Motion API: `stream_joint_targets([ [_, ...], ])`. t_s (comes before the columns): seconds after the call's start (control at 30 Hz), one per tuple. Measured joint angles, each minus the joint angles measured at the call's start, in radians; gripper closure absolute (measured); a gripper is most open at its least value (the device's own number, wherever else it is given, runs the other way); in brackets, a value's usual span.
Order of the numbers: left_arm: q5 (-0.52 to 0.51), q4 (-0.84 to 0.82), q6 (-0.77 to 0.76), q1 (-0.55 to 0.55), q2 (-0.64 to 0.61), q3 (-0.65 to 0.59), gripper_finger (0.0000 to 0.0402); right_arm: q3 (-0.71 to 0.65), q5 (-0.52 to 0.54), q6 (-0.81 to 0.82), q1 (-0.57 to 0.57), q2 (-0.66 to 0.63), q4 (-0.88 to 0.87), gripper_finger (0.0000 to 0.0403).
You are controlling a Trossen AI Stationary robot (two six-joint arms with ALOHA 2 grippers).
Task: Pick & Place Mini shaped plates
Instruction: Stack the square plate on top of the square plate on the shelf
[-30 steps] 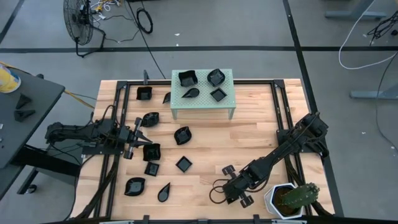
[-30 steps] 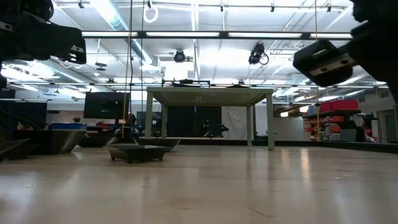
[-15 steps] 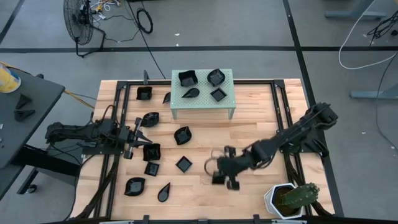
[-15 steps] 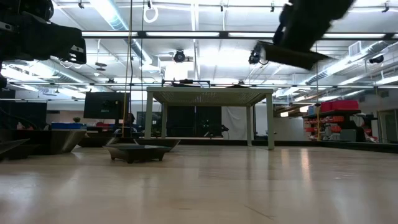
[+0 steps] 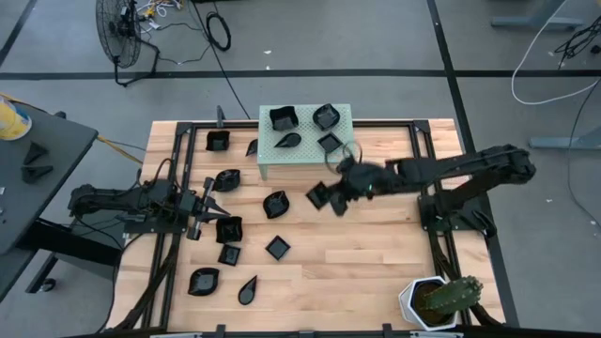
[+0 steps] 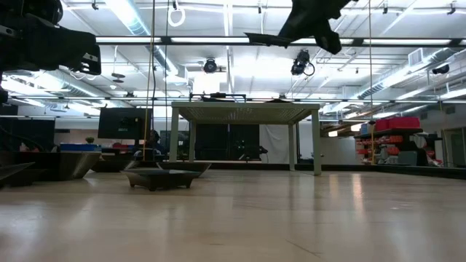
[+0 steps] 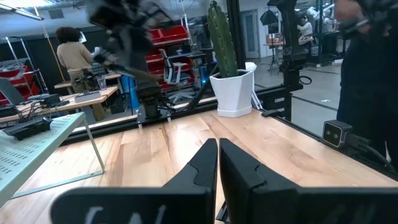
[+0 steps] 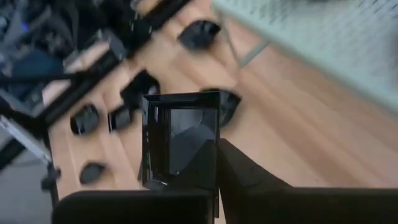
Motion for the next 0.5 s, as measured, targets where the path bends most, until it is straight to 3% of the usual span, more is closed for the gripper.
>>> stream_joint_targets([
  [0.23,0.0,0.0,0.0,0.0,0.0,0.0,0.0378,0.0,-0.055,0.015,-0.173,-0.037,0.04,0.0394],
  [0.5,0.0,0.0,0.0,0.0,0.0,0.0,0.0378,0.0,-0.062,-0.144,-0.315,-0.028,0.042,0.0394],
])
